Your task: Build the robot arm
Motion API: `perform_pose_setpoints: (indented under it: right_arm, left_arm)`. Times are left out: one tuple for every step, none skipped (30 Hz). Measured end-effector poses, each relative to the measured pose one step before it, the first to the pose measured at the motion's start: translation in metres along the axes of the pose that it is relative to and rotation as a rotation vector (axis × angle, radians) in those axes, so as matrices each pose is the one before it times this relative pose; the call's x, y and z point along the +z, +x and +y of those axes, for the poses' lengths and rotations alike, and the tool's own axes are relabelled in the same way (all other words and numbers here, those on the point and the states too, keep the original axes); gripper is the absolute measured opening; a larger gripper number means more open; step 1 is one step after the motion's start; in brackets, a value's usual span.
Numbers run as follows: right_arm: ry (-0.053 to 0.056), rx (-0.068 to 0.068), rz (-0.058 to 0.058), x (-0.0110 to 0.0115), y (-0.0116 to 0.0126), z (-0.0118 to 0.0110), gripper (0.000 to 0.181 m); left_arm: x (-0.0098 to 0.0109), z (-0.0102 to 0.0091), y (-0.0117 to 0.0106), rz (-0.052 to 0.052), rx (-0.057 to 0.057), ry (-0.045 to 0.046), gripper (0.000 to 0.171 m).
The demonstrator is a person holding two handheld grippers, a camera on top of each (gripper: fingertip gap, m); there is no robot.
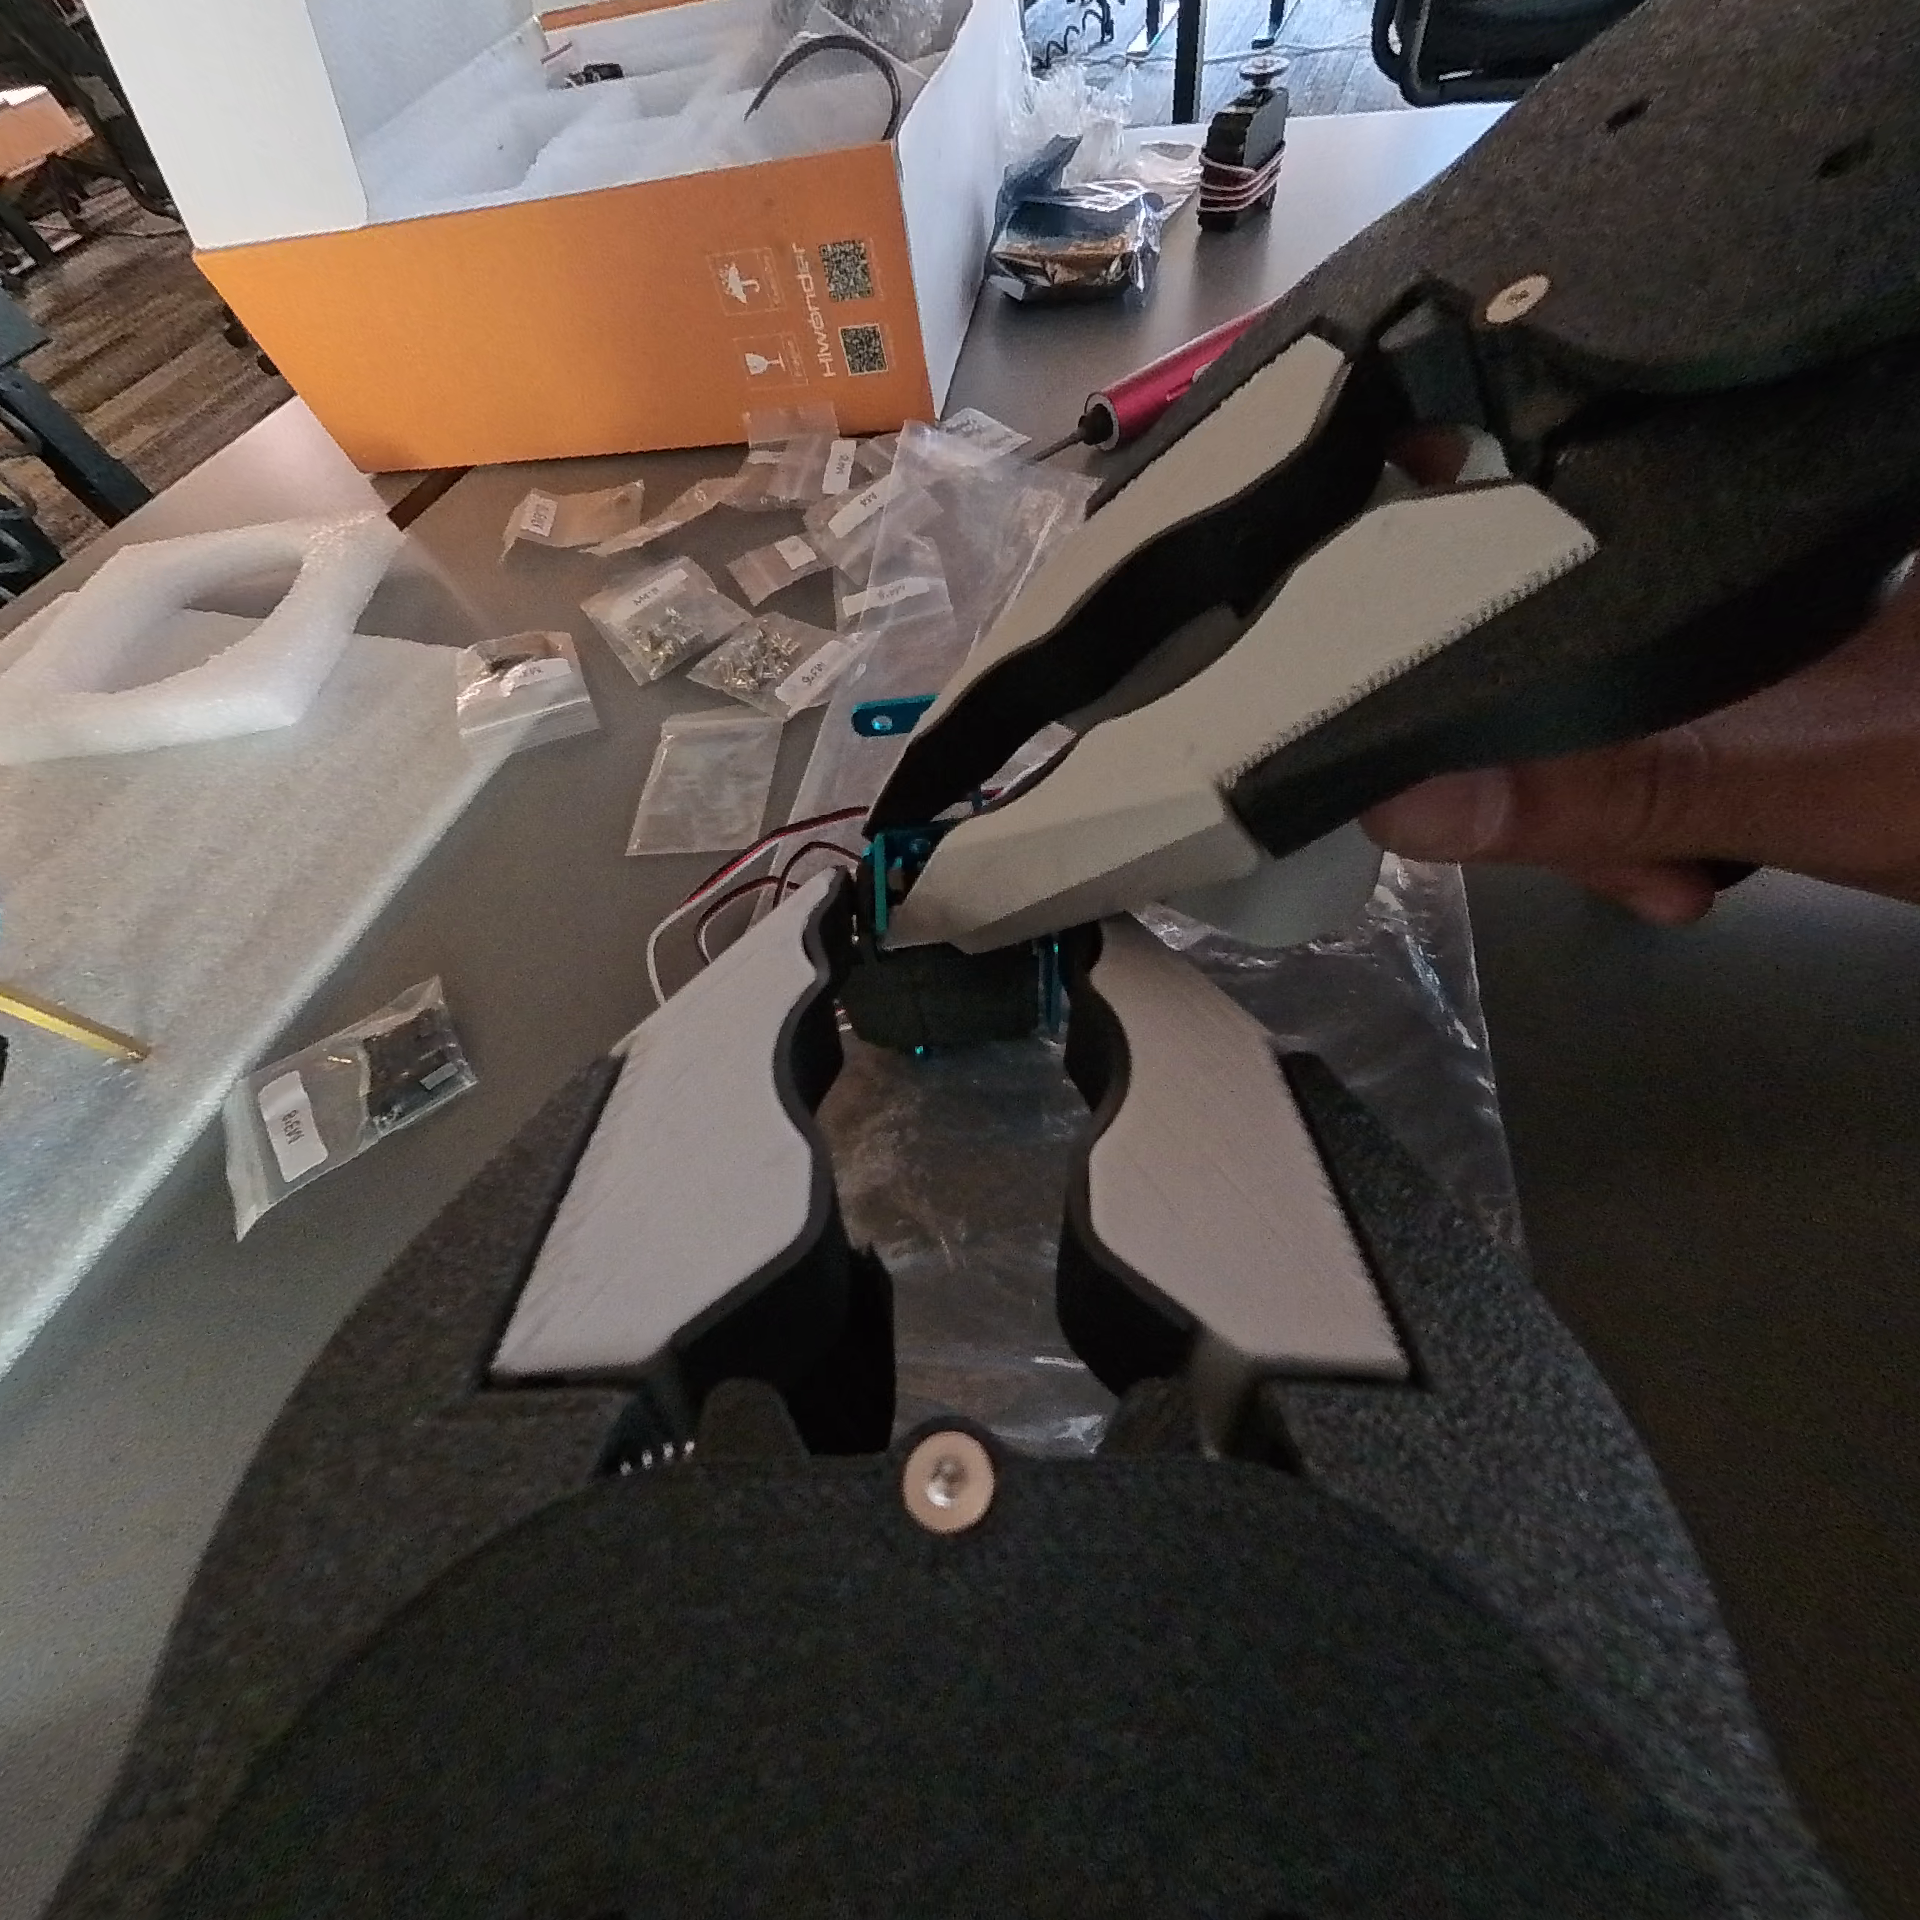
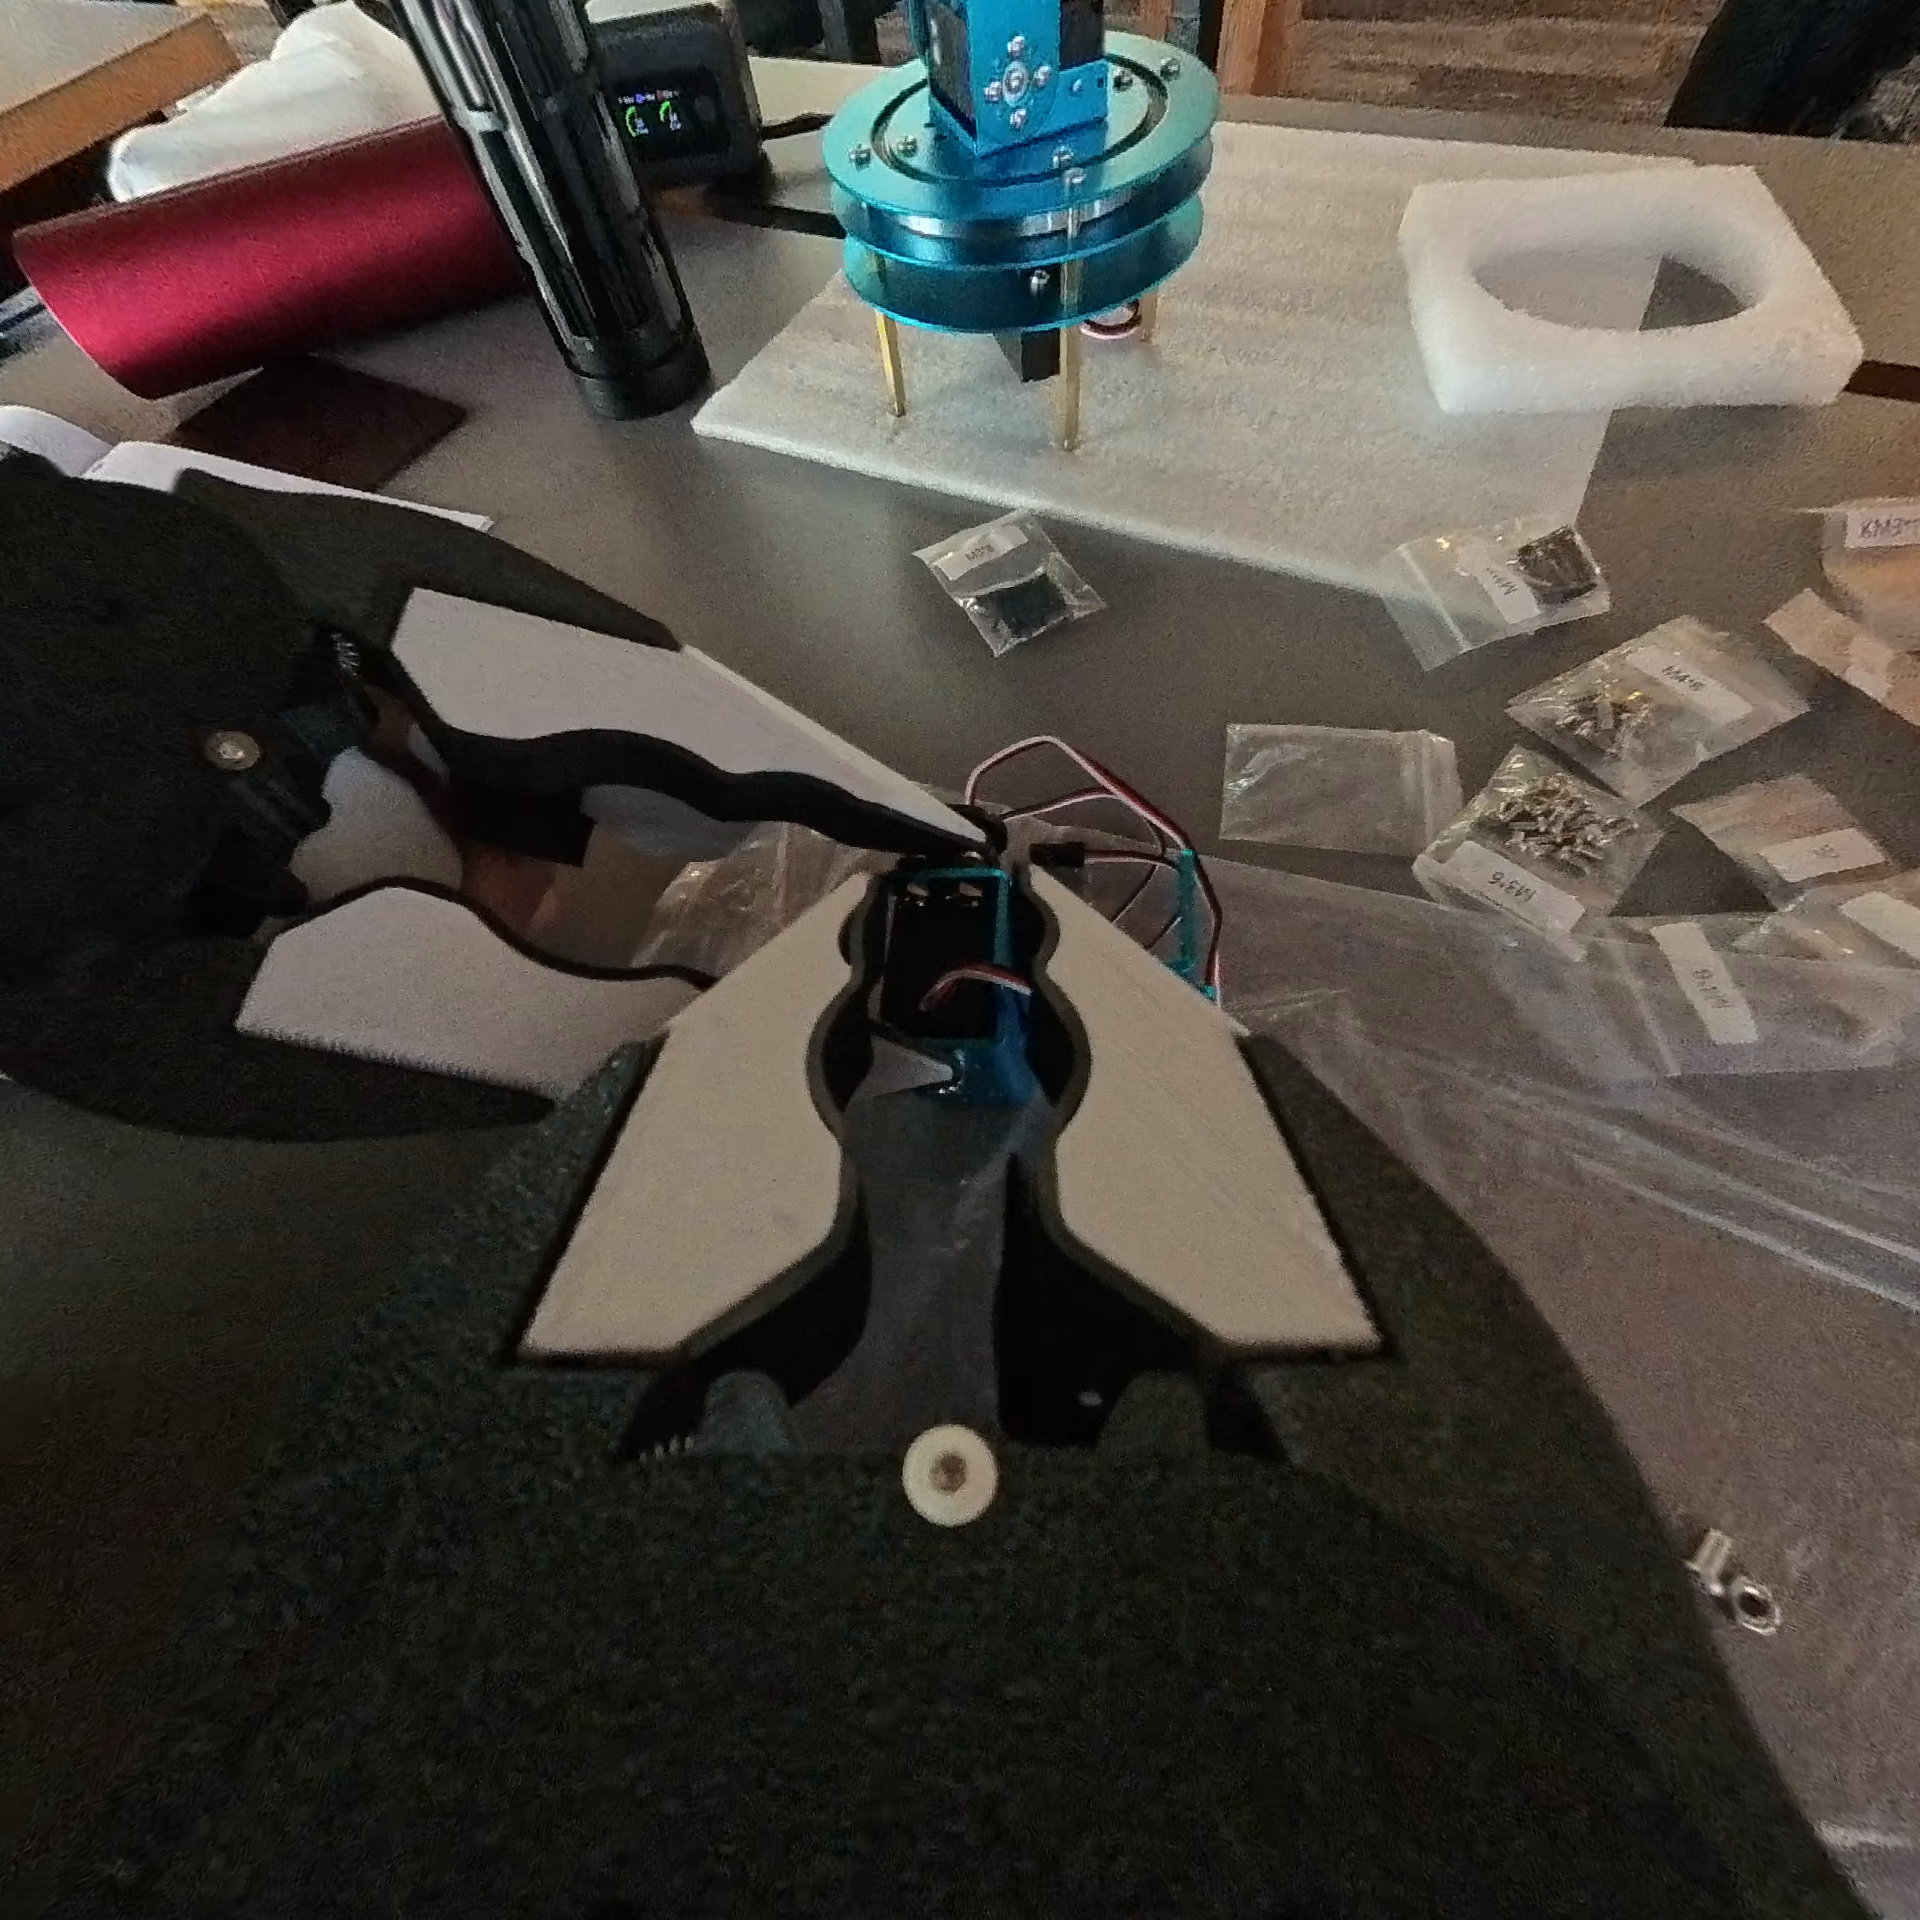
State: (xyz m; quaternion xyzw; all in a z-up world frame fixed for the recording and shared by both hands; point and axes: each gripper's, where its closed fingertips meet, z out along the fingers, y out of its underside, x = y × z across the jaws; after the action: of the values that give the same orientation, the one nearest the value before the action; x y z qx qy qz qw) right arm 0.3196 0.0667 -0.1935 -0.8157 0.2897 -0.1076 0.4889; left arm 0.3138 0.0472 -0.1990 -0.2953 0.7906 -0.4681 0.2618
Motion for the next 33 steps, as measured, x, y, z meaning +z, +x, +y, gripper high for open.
perform_pose_setpoints:
  right_arm:
    - [-0.0013,-0.0083,0.0003,-0.00012,-0.00004,0.00004,0.023]
    - [0.0003,-0.001,-0.0035,0.00006,0.00002,-0.00012,0.022]
    - [0.0019,0.0047,-0.0046,0.00001,0.00009,0.00003,0.022]
    - [0.0049,0.0055,-0.0043,-0.00022,-0.00001,-0.00002,0.022]
    - [0.0059,0.0093,-0.0062,-0.00012,0.00011,-0.00006,0.021]
    - [0.0035,0.0088,-0.0081,-0.00017,-0.00009,-0.00005,0.021]
    - [0.0041,0.0193,-0.0164,-0.00037,-0.00028,-0.00022,0.019]
    - [0.0064,0.0208,-0.02,-0.00042,0.00002,-0.00036,0.019]
    - [0.0036,0.0148,-0.0139,-0.00044,0.00045,-0.00022,0.017]
    - [0.0039,0.0102,-0.0081,-0.0004,0.00014,-0.00021,0.017]
    - [0.0019,-0.0068,0.0002,-0.00015,-0.00006,0.00002,0.016]
    - [-0.0004,-0.0019,-0.0005,-0.00032,-0.00001,0.00012,0.016]
    - [0.0021,0.0144,-0.0089,-0.00014,0.00027,-0.00021,0.016]
    - [0.0054,0.0175,-0.005,-0.00052,0.00163,-0.00045,0.012]
    - [0.0023,0.0107,-0.0069,-0.00068,0.00088,-0.00018,0.009]
    - [0.0007,-0.0032,0.0004,-0.00048,0.00035,0.00003,0.008]
    - [0.0014,-0.0229,0.0077,-0.00034,-0.00002,0.0001,0.008]
    - [-0.0017,-0.0019,0.0051,-0.00029,-0.00016,0.00025,0.009]
    - [-0.0027,0.0115,-0.0056,-0.00014,-0.00018,0.00031,0.01]
    - [-0.0018,0.0202,-0.0171,-0.00005,-0.00109,0.00032,0.013]
    - [0.0028,0.0178,-0.0303,-0.0002,-0.00327,-0.0005,0.021]
    - [-0.0002,0.0087,-0.013,-0.0001,-0.00187,-0.00015,0.025]
    - [-0.0013,-0.0066,0.0021,0.00022,-0.00051,0.00013,0.026]
    - [-0.004,-0.0206,0.0153,0.00064,0.0003,0.00062,0.026]
    - [-0.0052,-0.0303,0.0294,0.00086,0.00131,0.0005,0.024]
    - [-0.0044,-0.0365,0.0359,0.00107,0.0015,0.00044,0.022]
    - [-0.0045,-0.0389,0.0326,0.00119,0.00082,0.00035,0.021]
    - [-0.0009,-0.03,0.0217,0.00042,-0.00005,-0.00031,0.021]
    - [-0.003,-0.0107,0.0078,0.00006,0.00002,-0.00009,0.021]
    - [-0.002,0.0065,-0.0057,-0.00022,0.00004,0.00006,0.02]
    - [0.001,0.013,-0.011,-0.00034,0.00013,-0.00001,0.019]
    - [0.001,0.0173,-0.0121,-0.0004,-0.00004,0.00004,0.018]
    - [0.0013,0.0125,-0.0126,-0.0003,-0.00061,-0.0002,0.017]
  left_arm:
    - [0.0,0.00006,0.00007,-0.0015,0.0021,-0.00014,0.039]
    - [0.00002,-0.00005,0.00006,-0.0013,0.0015,-0.00018,0.039]
    - [0.00001,0.00001,-0.00001,0.0006,-0.0006,0.00004,0.04]
    - [0.00002,0.0,0.00012,0.0013,-0.0012,0.00015,0.04]
    - [-0.00005,0.00003,0.0,0.0004,-0.0002,0.00008,0.039]
    - [0.00001,-0.00001,0.00012,0.0006,-0.0004,0.00008,0.039]
    - [-0.00008,-0.00006,0.00007,0.0015,-0.0013,0.00016,0.039]
    - [0.00005,0.00007,0.0002,0.0012,-0.0002,0.00011,0.039]
    - [-0.00002,-0.00004,0.00022,0.0005,0.0019,0.00002,0.039]
    - [0.00001,0.00004,0.00023,-0.0003,0.0023,0.00002,0.039]
    - [-0.00009,-0.00004,0.00027,-0.0005,0.0022,0.00008,0.039]
    - [-0.00004,0.00007,0.00023,0.0,0.0019,0.00004,0.039]
    - [-0.00001,-0.00003,0.00016,0.0004,0.0005,0.00007,0.039]
    - [-0.00001,-0.00002,0.00022,0.0008,0.0006,0.00004,0.039]
    - [0.0001,0.00002,0.00027,0.001,0.0013,0.00008,0.039]
    - [-0.00013,0.0,0.00025,0.0005,0.0014,0.0002,0.039]
    - [-0.00009,-0.00005,0.00025,-0.0005,0.0025,0.00012,0.039]
    - [0.0,0.00001,0.00033,-0.0004,0.0027,0.00002,0.039]
    - [0.0001,0.00001,0.0002,0.0004,0.0013,0.00014,0.039]
    - [0.0,-0.00001,0.00009,0.0004,-0.0005,0.00007,0.039]
    - [-0.00002,-0.00006,-0.00009,0.0006,-0.0018,0.00006,0.039]
    - [-0.00003,0.00006,-0.00004,0.0012,-0.002,0.00011,0.039]
    - [-0.00002,-0.00006,-0.00008,0.0006,-0.0019,0.00006,0.039]
    - [0.00002,0.00004,-0.00018,-0.0001,-0.0016,-0.00003,0.039]
    - [-0.00003,-0.00007,-0.00015,-0.0007,-0.0015,0.00002,0.039]
    - [-0.00005,0.00005,-0.00024,-0.001,-0.0015,0.00002,0.039]
    - [-0.0001,0.00002,-0.0004,-0.0014,-0.0023,-0.00025,0.039]
    - [-0.00006,0.00012,-0.00026,-0.0006,-0.0025,-0.00035,0.039]
    - [-0.00002,0.0,0.00002,-0.0006,0.0004,-0.0001,0.039]
    - [-0.00002,0.00002,0.00018,-0.002,0.0036,-0.00013,0.039]
    - [-0.00002,0.00001,0.00026,-0.0014,0.0037,-0.00009,0.039]
    - [-0.00003,-0.00005,0.00022,-0.0003,0.0022,-0.00001,0.039]
    - [0.00002,0.00006,0.00026,0.0003,0.0011,-0.00003,0.039]
